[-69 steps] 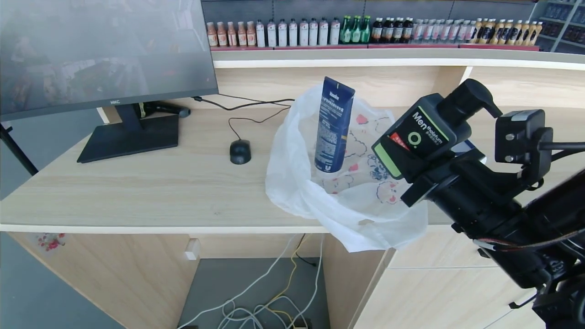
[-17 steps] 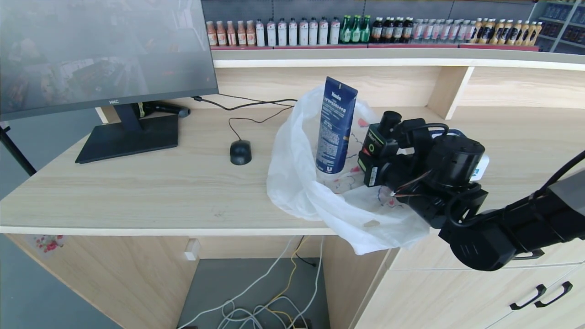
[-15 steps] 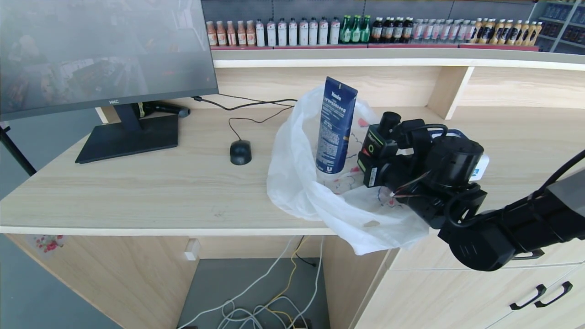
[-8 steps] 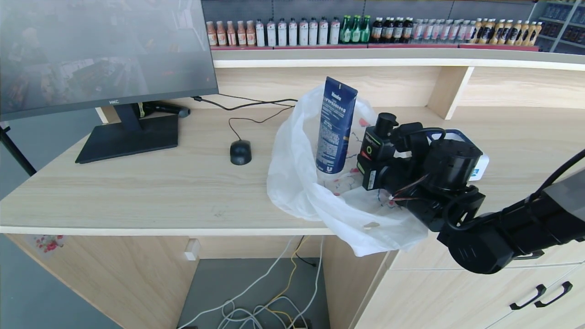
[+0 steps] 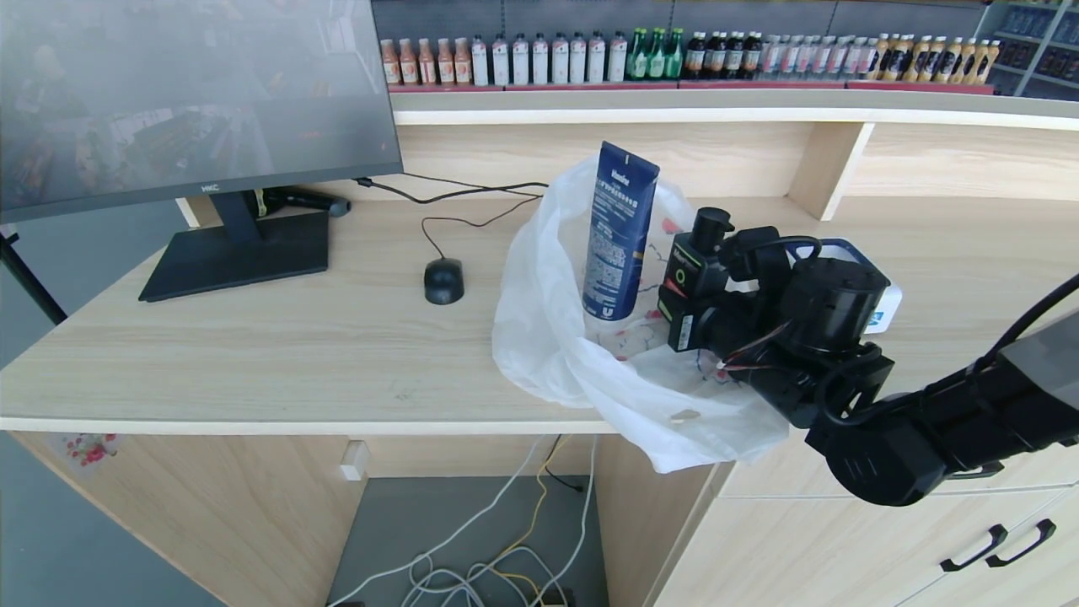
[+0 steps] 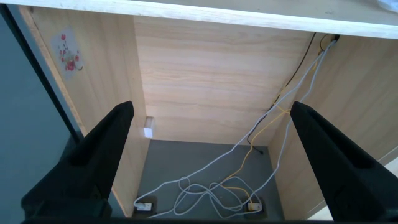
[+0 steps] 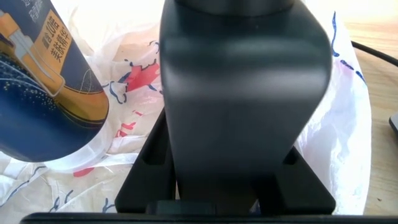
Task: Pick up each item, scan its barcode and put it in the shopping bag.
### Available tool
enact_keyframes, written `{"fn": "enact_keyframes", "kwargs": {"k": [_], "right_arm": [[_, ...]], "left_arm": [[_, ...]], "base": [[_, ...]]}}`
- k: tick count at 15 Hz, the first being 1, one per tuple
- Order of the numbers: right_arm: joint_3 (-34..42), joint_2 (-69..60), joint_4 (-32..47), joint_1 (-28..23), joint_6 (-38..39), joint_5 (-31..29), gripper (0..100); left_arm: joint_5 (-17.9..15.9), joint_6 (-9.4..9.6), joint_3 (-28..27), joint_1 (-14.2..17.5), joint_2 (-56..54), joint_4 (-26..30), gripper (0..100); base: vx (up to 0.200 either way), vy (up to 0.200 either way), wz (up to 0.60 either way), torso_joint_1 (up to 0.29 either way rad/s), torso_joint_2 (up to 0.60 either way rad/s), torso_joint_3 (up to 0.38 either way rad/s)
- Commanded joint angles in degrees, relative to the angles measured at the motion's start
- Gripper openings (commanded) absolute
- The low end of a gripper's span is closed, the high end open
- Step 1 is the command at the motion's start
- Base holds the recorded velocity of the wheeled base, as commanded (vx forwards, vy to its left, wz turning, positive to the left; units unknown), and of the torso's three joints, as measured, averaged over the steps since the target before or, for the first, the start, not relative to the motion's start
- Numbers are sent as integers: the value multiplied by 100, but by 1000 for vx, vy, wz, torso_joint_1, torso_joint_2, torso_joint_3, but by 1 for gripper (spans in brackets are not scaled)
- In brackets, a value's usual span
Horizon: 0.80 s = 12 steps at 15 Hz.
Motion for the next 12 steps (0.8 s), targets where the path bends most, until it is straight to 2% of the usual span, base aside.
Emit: {"fn": "enact_keyframes", "kwargs": {"k": [1,4,5,12], "right_arm": [[-34,2,-13,8,-4,-1,0],[-25,-24,-13,8,-4,8,0],[-7,-51,-13,8,5,8,100],[28,-411,-241,26,14,17,100]], "left_arm": [[0,-2,0,-4,-2,0,100],[0,-2,0,-4,-2,0,100],[0,-2,0,5,-2,0,100],[0,-2,0,5,-2,0,100]], "base": [[0,0,0,0,0,0],[0,0,0,0,0,0],[0,0,0,0,0,0],[0,0,0,0,0,0]]}}
